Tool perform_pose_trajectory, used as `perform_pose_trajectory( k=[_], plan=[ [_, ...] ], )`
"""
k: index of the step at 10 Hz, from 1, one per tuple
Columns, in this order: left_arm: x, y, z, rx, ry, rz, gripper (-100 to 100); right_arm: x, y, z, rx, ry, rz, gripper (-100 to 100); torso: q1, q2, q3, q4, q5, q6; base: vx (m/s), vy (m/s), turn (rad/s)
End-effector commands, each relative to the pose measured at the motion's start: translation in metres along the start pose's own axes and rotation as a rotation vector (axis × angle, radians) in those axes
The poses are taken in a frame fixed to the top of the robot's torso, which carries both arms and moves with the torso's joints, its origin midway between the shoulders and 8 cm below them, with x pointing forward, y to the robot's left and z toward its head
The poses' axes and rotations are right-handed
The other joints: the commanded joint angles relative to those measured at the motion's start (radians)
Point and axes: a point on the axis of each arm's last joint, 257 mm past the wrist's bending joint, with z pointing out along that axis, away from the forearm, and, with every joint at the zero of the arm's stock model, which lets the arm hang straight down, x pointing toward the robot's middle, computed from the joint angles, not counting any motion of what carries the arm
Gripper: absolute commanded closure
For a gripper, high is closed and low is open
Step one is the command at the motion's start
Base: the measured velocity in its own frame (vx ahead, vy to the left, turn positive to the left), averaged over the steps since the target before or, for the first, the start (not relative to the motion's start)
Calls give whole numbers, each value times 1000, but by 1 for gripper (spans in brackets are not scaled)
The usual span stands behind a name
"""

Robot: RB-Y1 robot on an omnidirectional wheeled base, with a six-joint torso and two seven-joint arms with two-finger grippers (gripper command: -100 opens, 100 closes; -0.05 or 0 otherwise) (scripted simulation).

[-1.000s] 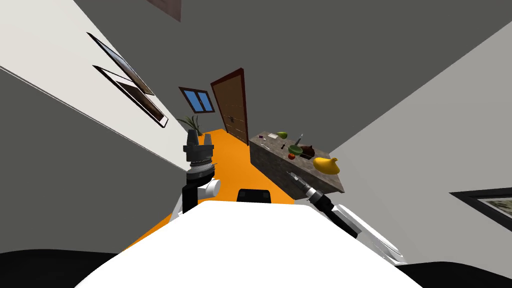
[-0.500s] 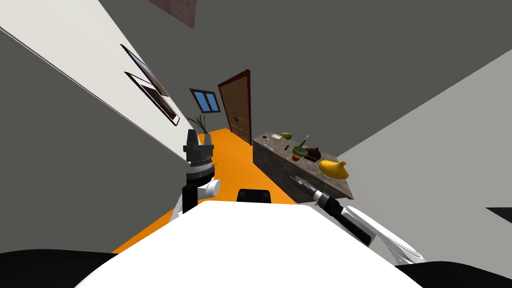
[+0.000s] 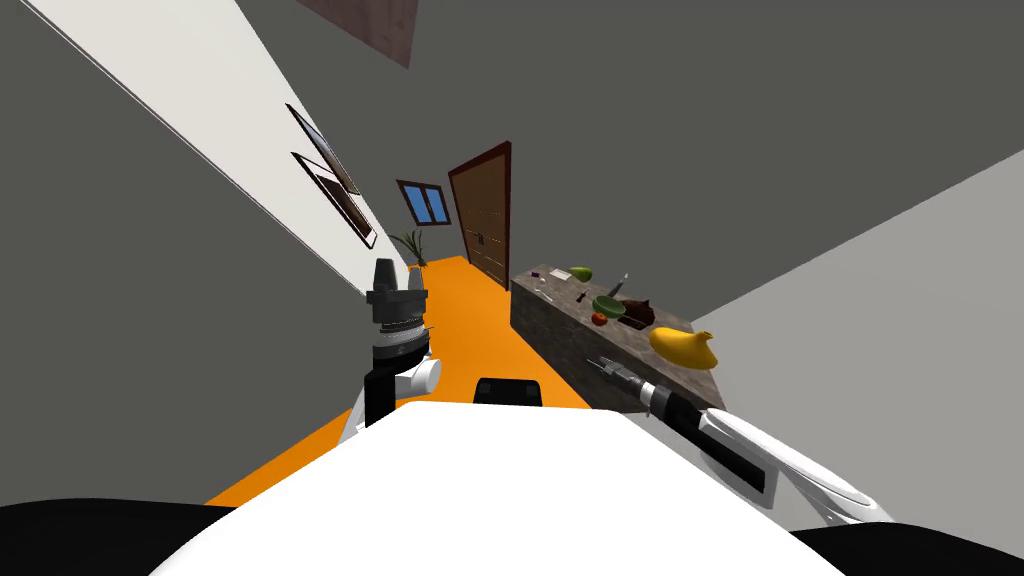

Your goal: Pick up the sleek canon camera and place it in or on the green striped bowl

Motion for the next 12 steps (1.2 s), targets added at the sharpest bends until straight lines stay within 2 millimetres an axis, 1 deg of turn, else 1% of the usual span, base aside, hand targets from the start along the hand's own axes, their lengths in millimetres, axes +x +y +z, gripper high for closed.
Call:
perform_pose_trajectory(
  k=[1, 2, 3, 4, 5, 6, 7, 8, 9, 10, 11, 12],
  plan=[
    [0, 0, 0, 0, 0, 0, 0, 4, -15, -7, 14, 47, -47, -100, 0, 0, 0, 0, 0, 0, -9, 9, 83],
    [0, 0, 0, 0, 0, 0, 0, 14, -31, -16, 37, 95, -82, -100, 0, 0, 0, 0, 0, 1, -10, 11, 175],
    [0, 0, 0, 0, 0, 0, 0, 11, -35, -19, 39, 113, -105, -100, 0, 0, 0, 0, 0, 0, -8, 6, 84],
    [0, 0, 0, 0, 0, 0, 0, 18, -48, -28, 52, 158, -141, -100, 0, 0, 0, 0, 0, 1, -4, 6, 174],
    [0, 0, 0, 0, 0, 0, 0, 15, -57, -33, 63, 182, -165, -100, -1, -1, 0, 0, 0, 0, -1, -1, 86],
    [0, 0, 0, 0, 0, 0, 0, 14, -58, -33, 63, 187, -172, -100, -1, -1, 0, 0, 0, 1, 0, -3, -19],
    [0, 0, 0, 0, 0, 0, 0, 19, -76, -46, 86, 241, -213, -100, -1, -1, 0, 0, 0, 1, 3, -1, 153],
    [0, 0, 0, 0, 0, 0, 0, 16, -79, -48, 86, 253, -232, -100, -1, -1, -1, 0, 0, 0, 2, -9, 107],
    [0, 0, 0, 0, 0, 0, 0, 20, -96, -61, 108, 304, -268, -100, -1, -1, -1, 0, 0, 1, 10, -14, 137],
    [0, 0, 0, 0, 0, 0, 0, 15, -99, -63, 109, 318, -288, -100, -2, -2, -1, 0, 0, 0, 10, -19, 76],
    [0, 0, 0, 0, 0, 0, 0, 18, -115, -77, 130, 367, -321, -100, -2, -2, -1, 0, -1, 1, 17, -27, 131],
    [0, 0, 0, 0, 0, 0, 0, 13, -118, -78, 130, 381, -342, -100, -3, -2, -1, 0, -1, 0, 15, -31, 95]
  ],
)
